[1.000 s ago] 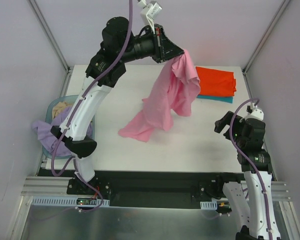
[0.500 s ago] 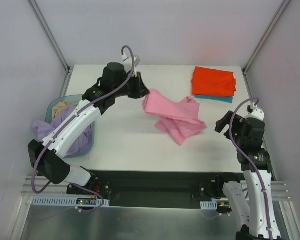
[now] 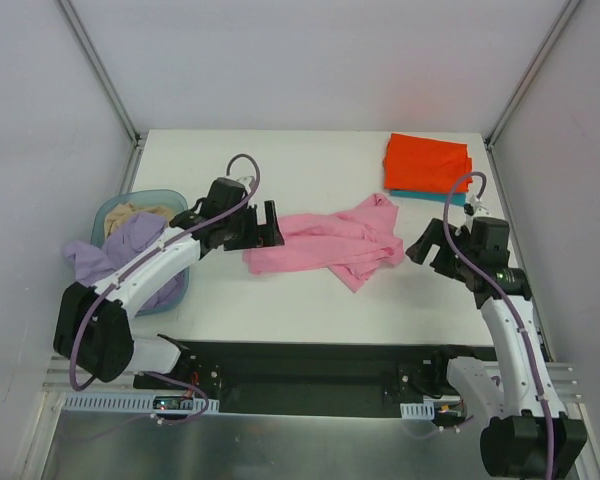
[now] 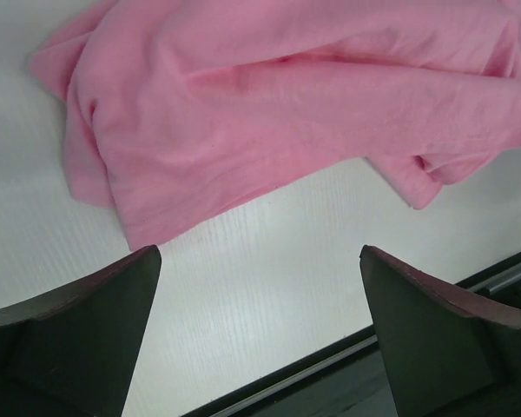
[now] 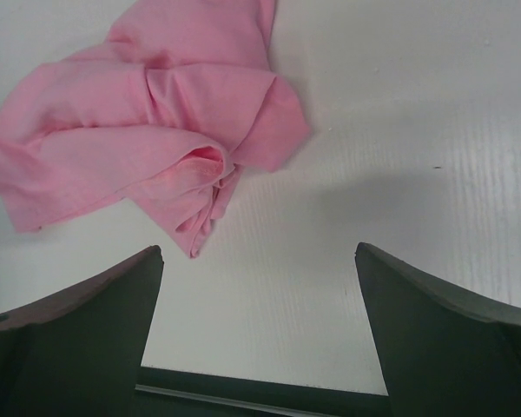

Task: Fold and stack the t-shirts
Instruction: Move the tshirt to the center of the board, then flatten the tshirt out

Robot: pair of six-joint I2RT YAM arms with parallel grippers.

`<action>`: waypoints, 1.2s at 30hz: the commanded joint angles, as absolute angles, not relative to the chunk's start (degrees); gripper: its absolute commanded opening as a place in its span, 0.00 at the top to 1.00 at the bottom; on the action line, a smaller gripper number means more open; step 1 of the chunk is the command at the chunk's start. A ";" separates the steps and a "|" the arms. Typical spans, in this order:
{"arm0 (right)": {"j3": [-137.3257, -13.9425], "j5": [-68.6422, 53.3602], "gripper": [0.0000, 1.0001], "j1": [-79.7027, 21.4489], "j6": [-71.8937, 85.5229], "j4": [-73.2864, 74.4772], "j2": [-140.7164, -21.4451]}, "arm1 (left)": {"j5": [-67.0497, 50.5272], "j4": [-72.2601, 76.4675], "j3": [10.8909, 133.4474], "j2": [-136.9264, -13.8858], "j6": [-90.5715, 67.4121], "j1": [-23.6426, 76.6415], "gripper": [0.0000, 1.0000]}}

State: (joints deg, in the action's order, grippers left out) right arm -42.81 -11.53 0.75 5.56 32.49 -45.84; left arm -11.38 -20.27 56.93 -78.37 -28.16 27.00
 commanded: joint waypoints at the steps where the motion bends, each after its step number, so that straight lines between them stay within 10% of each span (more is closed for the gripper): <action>1: -45.09 -18.19 0.03 -1.04 7.29 28.66 -50.26 | -6.86 -21.96 54.15 -72.52 -31.63 26.98 0.00; 7: -47.19 -14.94 0.01 -6.06 9.58 24.71 -61.07 | -1.94 -24.61 49.14 -69.79 -36.38 26.89 0.01; 18: -52.21 -14.07 0.27 -11.42 12.83 21.97 -76.72 | 1.05 -27.51 45.79 -67.32 -37.88 25.84 0.01; 28: -52.82 -10.38 0.92 -11.95 13.62 24.69 -76.56 | 2.81 -28.65 45.53 -67.76 -37.62 24.87 0.01; 36: -56.07 4.29 0.97 -11.34 10.73 33.39 -62.42 | 0.18 -28.65 45.35 -69.17 -37.79 24.79 0.01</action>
